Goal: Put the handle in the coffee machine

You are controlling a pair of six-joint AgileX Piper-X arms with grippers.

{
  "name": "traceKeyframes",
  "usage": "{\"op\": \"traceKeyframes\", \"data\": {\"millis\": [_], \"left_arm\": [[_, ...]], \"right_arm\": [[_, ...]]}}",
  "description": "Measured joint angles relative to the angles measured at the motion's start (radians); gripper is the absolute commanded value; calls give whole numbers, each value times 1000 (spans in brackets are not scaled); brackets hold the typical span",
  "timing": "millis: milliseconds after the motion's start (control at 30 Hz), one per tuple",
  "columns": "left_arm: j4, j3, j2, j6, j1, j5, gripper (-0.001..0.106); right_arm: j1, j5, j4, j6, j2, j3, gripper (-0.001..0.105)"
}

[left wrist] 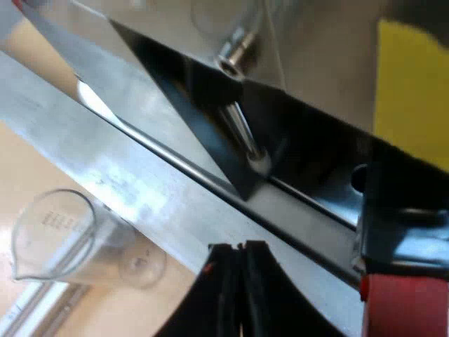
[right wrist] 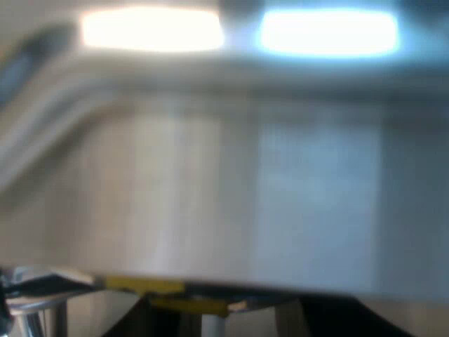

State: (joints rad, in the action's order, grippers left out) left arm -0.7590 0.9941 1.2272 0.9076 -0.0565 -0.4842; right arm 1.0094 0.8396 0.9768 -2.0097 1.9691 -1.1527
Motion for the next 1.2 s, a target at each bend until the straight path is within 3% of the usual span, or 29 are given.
{"op": "traceKeyframes", "data": {"millis": [433, 667, 900, 1033, 1200], "left_arm": [[-165, 0, 19, -32, 0, 37, 0], [-259, 0, 19, -31, 0, -67, 0], [-317, 0, 19, -31, 2, -125, 0], [-325, 0, 19, 24, 39, -129, 0], [-316, 0, 19, 90, 89, -108, 0]], "right_arm": [[0, 11, -38, -1, -2, -5, 27], [0, 11, -38, -17, -2, -5, 27], [4, 19, 16, -27, 26, -11, 27], [6, 20, 131, -65, 86, -29, 27], [6, 32, 140, -69, 87, -28, 27]]}}
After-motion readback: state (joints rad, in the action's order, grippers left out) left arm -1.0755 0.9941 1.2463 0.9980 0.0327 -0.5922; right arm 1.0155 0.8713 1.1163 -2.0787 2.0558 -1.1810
